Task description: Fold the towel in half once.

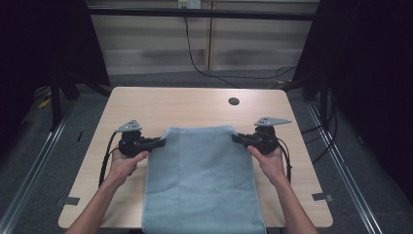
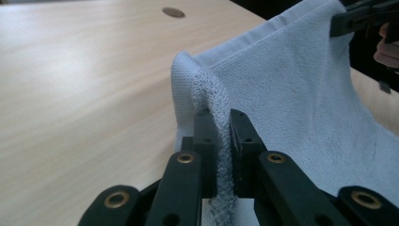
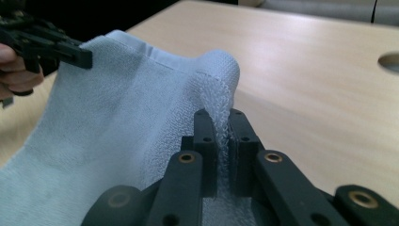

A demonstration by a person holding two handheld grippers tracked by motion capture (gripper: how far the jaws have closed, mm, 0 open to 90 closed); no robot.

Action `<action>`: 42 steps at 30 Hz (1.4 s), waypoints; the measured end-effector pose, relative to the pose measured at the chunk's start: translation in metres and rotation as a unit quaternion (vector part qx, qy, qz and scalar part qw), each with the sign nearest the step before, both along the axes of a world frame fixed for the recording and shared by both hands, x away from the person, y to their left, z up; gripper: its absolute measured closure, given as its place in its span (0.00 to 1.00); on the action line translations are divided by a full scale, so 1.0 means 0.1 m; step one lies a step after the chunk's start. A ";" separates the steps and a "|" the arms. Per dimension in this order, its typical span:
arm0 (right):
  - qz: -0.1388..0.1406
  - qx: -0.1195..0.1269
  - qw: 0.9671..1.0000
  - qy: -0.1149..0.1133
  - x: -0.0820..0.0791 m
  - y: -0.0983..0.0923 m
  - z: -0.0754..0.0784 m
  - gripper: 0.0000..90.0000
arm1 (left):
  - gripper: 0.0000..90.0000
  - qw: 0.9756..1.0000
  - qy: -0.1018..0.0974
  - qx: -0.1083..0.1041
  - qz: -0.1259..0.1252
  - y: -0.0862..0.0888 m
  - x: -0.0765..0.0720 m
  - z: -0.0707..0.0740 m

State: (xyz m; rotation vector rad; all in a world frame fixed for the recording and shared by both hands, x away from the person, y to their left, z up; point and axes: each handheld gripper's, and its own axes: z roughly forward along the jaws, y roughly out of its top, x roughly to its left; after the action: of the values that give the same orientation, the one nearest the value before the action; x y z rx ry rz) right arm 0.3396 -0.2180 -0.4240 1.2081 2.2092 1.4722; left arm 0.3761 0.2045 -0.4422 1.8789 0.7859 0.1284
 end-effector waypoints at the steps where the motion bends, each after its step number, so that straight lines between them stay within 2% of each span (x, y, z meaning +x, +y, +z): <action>1: 0.000 0.001 1.000 -0.005 0.02 0.00 0.05 0.94 | 0.93 1.000 -0.005 -0.005 0.002 0.01 0.02 0.05; 2: 0.002 0.004 1.000 -0.011 0.04 0.00 0.11 0.94 | 0.93 1.000 -0.009 -0.013 0.006 0.02 0.04 0.11; 6: -0.006 0.016 0.999 -0.028 0.13 -0.01 0.29 0.94 | 0.93 0.999 -0.029 -0.012 0.012 0.08 0.14 0.33; 10: -0.015 0.025 0.999 -0.043 0.21 -0.07 0.46 0.94 | 0.93 0.998 -0.041 -0.025 0.026 0.14 0.21 0.50; 16: -0.023 0.019 0.998 -0.064 0.33 -0.10 0.78 0.95 | 0.94 0.996 -0.054 -0.048 0.051 0.09 0.41 0.77; 19: -0.031 0.026 0.996 -0.074 0.38 -0.11 0.89 0.95 | 0.94 0.995 -0.070 -0.043 0.050 0.02 0.48 0.94; 22: -0.038 0.029 0.996 -0.081 0.44 -0.12 1.00 0.95 | 0.94 0.995 -0.082 -0.039 0.050 -0.01 0.50 1.08; 24: -0.035 0.044 0.994 -0.089 0.42 -0.13 1.04 0.95 | 0.94 0.995 -0.090 -0.034 0.039 -0.04 0.44 1.10; 25: -0.031 0.049 0.994 -0.088 0.39 -0.13 1.05 0.95 | 0.94 0.995 -0.092 -0.023 0.033 -0.06 0.39 1.09; 27: -0.018 0.048 0.996 -0.077 0.31 -0.12 1.01 0.95 | 0.94 0.995 -0.101 -0.009 0.024 -0.08 0.28 1.04; 30: -0.006 0.031 0.997 -0.063 0.09 -0.10 0.89 0.95 | 0.94 0.995 -0.102 -0.010 0.013 -0.06 0.09 0.96; 33: 0.003 0.035 0.998 -0.060 -0.14 -0.16 0.81 0.95 | 0.94 0.994 -0.105 -0.020 0.002 -0.01 -0.15 0.93; 35: 0.009 0.041 0.997 -0.062 -0.29 -0.20 0.80 0.95 | 0.94 0.993 -0.110 -0.030 -0.011 0.02 -0.32 0.95; 37: 0.014 0.036 0.997 -0.066 -0.47 -0.22 0.80 0.95 | 0.94 0.993 -0.111 -0.036 -0.026 0.04 -0.50 0.94; 39: 0.022 0.030 0.997 -0.070 -0.65 -0.22 0.80 0.95 | 0.94 0.993 -0.105 -0.037 -0.036 0.06 -0.67 0.87; 42: 0.035 0.019 0.997 -0.059 -0.91 -0.21 0.68 0.95 | 0.94 0.996 -0.074 -0.035 -0.041 0.09 -0.87 0.64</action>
State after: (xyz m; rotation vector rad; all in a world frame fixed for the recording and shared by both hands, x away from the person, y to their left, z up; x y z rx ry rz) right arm 0.2489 -0.2392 -0.3558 1.0366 2.1747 1.5751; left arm 0.2887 0.2139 -0.3785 1.8098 0.6039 0.1833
